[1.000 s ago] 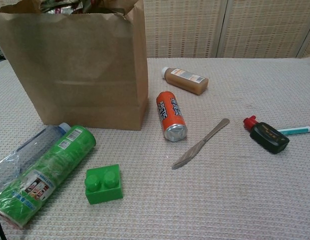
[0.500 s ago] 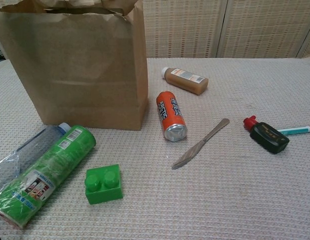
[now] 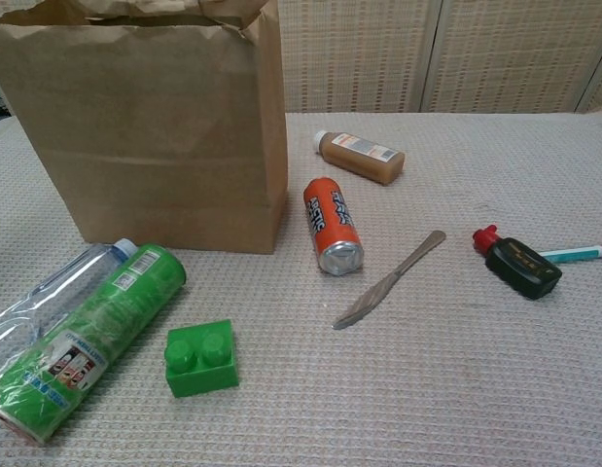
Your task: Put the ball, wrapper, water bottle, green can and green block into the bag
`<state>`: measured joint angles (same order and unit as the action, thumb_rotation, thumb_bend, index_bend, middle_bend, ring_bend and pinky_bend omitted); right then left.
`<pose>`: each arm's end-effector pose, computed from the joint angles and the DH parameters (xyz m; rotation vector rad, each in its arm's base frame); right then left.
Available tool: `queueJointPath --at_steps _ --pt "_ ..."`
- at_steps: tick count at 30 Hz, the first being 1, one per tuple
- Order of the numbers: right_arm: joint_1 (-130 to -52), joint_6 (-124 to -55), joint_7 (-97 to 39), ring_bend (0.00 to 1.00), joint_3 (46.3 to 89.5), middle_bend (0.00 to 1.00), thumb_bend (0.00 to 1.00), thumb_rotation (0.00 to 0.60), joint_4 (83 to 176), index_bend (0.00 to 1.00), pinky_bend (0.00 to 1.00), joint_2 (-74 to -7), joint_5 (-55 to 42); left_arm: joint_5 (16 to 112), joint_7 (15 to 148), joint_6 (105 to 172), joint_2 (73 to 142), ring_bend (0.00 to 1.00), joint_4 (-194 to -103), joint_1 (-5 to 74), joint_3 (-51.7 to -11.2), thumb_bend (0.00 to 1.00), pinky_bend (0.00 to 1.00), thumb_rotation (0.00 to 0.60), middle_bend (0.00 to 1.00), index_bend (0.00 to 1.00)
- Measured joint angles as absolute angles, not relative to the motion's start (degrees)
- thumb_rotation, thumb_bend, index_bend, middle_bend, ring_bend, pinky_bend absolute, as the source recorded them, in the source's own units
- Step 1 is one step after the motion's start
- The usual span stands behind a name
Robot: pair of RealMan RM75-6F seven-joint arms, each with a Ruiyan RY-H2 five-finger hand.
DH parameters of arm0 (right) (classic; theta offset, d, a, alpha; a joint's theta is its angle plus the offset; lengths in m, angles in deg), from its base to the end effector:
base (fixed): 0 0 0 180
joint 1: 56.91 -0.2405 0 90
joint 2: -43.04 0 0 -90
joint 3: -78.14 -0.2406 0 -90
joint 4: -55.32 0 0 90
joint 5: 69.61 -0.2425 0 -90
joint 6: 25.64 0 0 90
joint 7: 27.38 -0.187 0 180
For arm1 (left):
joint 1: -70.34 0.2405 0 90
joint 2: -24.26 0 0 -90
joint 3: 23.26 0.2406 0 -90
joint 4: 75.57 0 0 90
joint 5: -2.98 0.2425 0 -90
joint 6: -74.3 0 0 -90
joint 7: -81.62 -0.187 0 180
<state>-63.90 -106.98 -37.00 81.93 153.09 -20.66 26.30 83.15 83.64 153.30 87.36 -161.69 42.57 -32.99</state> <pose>-0.2665 -0.1998 0.0741 1.5686 -1.1574 1.0793 -0.2211 0.3705 0.1572 -1.4876 -0.6200 -1.1291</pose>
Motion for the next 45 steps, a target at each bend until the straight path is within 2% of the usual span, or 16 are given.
queueJointPath --at_steps 3,5,9,11,15,18,34,45 --pt "-63.9 -106.9 -36.9 0.0 82.0 0.0 0.02 0.6 153.0 0.0 0.0 -20.8 26.4 90.0 84.4 153.9 87.8 0.18 -154.1 43.4 -28.9 0.42 0.3 0.6 0.16 0.12" --pt "-64.0 -106.8 -36.6 0.0 82.0 0.0 0.02 0.6 153.0 0.0 0.0 -20.9 26.4 94.6 84.5 154.4 88.3 0.09 -148.9 43.7 -26.4 0.39 0.2 0.6 0.07 0.02" --pt "-64.0 -106.7 -36.4 0.0 81.9 0.0 0.02 0.6 153.0 0.0 0.0 -21.0 26.2 105.0 84.0 156.0 90.5 0.0 -136.2 43.8 -20.7 0.37 0.11 0.6 0.0 0.0" --pt "-64.0 -106.7 -36.5 0.0 81.9 0.0 0.02 0.6 153.0 0.0 0.0 -20.9 26.1 109.1 83.7 156.9 91.8 0.0 -131.1 43.7 -18.3 0.37 0.07 0.6 0.0 0.0" --pt "-64.1 -106.2 -36.8 0.0 81.9 0.0 0.02 0.6 153.3 0.0 0.0 -20.8 25.7 117.9 82.4 159.3 95.5 0.0 -121.8 43.1 -12.8 0.37 0.06 0.6 0.0 0.0" --pt "-64.2 -106.0 -36.9 0.0 82.0 0.0 0.02 0.6 153.4 0.0 0.0 -20.7 25.7 121.9 80.3 160.5 98.2 0.0 -119.0 42.3 -9.8 0.37 0.05 0.6 0.0 0.0" --pt "-64.3 -105.0 -37.7 0.0 82.2 0.0 0.02 0.6 154.3 0.0 0.0 -20.0 25.0 125.0 75.1 159.9 102.4 0.0 -119.2 40.2 -6.5 0.37 0.04 0.6 0.0 0.0" --pt "-64.4 -104.3 -37.9 0.0 82.4 0.0 0.02 0.6 155.0 0.0 0.0 -19.5 24.6 125.0 72.7 156.7 105.0 0.0 -119.5 39.0 -5.9 0.37 0.04 0.6 0.0 0.0"
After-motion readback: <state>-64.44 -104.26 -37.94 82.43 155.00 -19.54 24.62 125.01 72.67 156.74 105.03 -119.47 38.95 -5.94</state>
